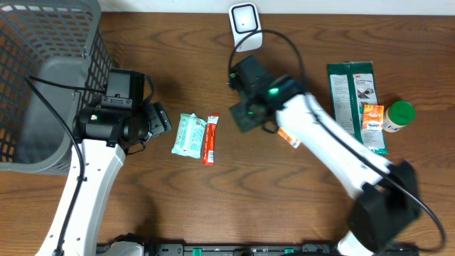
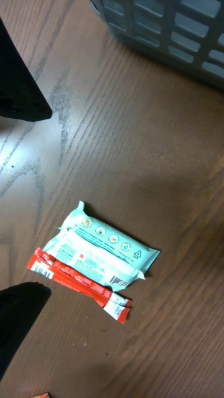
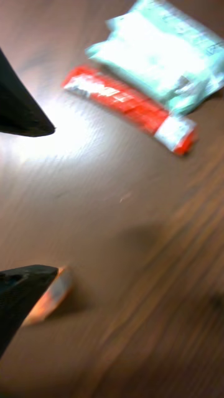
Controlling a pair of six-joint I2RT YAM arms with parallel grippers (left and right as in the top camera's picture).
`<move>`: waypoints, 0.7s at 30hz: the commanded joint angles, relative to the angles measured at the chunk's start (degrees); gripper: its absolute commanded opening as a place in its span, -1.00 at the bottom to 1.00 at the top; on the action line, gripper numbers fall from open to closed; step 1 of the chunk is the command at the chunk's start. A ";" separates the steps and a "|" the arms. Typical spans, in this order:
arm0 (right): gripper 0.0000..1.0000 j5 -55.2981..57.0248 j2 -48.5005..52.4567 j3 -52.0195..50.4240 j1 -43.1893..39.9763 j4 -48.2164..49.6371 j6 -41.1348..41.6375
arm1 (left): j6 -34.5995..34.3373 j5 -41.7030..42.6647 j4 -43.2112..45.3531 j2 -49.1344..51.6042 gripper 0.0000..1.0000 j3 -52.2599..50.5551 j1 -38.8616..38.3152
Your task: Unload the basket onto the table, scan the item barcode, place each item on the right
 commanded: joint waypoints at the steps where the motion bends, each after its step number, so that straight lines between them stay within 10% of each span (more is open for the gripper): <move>1: 0.22 2.23 -0.04 0.07 -3.58 -5.86 -8.85 | 0.52 -0.74 -0.15 -0.11 0.67 0.28 0.31; 21: 0.30 2.34 0.66 -14.51 -16.81 0.63 -9.68 | 0.55 -0.76 -0.13 -0.11 0.67 0.28 0.31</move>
